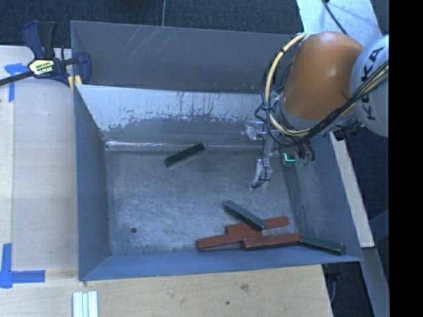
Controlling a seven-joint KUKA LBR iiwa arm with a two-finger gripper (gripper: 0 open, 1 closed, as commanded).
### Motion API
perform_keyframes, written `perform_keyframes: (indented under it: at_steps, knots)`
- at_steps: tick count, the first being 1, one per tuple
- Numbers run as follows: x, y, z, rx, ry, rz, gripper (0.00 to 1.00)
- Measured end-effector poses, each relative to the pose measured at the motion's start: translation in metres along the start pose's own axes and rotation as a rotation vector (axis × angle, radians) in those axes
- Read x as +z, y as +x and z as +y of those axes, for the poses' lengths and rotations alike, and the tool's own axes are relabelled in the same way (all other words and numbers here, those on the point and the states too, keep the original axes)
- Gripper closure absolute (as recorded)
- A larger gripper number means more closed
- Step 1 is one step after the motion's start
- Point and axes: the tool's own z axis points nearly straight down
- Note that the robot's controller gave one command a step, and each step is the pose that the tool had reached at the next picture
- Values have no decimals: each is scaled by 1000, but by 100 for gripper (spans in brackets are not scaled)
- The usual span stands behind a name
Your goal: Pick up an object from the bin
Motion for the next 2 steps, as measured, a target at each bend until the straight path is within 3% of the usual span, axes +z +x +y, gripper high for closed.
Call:
perform_keyframes:
  at_steps: [1,2]
  knots:
    - [23,56,-19,183,0,-2,0]
    - [110,88,-10,56,0,-3,0]
